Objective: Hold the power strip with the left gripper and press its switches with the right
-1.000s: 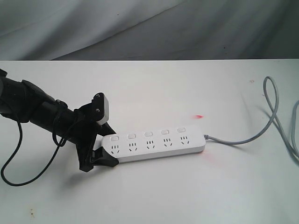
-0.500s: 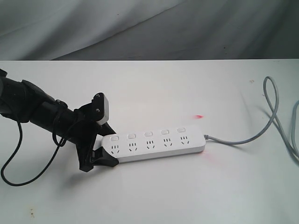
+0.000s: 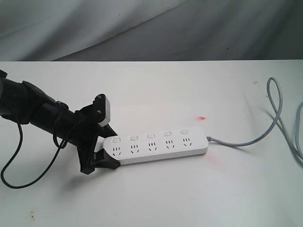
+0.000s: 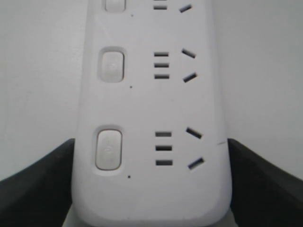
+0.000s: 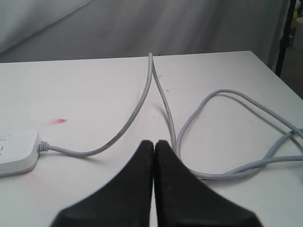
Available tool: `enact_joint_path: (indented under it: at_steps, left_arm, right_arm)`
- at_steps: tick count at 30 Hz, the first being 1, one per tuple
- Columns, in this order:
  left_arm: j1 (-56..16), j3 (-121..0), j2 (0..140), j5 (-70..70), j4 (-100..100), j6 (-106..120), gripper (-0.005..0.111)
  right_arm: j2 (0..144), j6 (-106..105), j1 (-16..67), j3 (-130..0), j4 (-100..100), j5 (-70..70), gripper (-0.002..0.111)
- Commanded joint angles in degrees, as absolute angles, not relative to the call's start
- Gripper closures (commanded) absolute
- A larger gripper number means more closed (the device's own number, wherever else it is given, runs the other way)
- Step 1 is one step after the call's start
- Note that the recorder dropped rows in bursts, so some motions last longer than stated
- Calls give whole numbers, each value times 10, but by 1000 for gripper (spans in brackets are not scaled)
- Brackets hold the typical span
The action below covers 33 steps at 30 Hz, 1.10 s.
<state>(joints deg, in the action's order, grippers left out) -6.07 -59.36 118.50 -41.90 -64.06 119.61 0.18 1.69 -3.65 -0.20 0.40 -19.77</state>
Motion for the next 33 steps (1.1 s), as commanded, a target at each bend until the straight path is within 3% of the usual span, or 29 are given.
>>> enact_joint_path:
  at_steps: [1,2,3,5,10,16,19,27,28,33]
  left_arm:
    - [-63,-596,1183,-420,-619,1199,56]
    - [-63,-596,1183,-420,-619,1199,47]
    - [-63,-596,1183,-420,-619,1199,30]
    - [-63,-596,1183,-420,-619,1181,16]
    - [-63,-596,1169,-399,-619,1145,14]
    - [-63,-596,1038,-326,-624,1075,15]
    - [-63,-596,945,-308,-624,1031,26]
    - [-63,-596,733,-302,-641,946,101]
    - [-63,-596,714,-304,-641,922,107]
    - [-63,-596,641,-301,-641,897,106]
  right_arm:
    - [0,20,-40,0,6,-188,108]
    - [0,20,-40,0,6,-188,108]
    - [0,20,-40,0,6,-188,108]
    - [0,20,-40,0,6,-188,108]
    - [0,20,-40,0,6,-188,108]
    - [0,20,-40,0,6,-188,108]
    - [0,20,-40,0,6,-188,108]
    - [0,20,-40,0,6,-188,108]
    - [0,20,-40,0,6,-188,108]
    - [0,20,-40,0,6,-188,108]
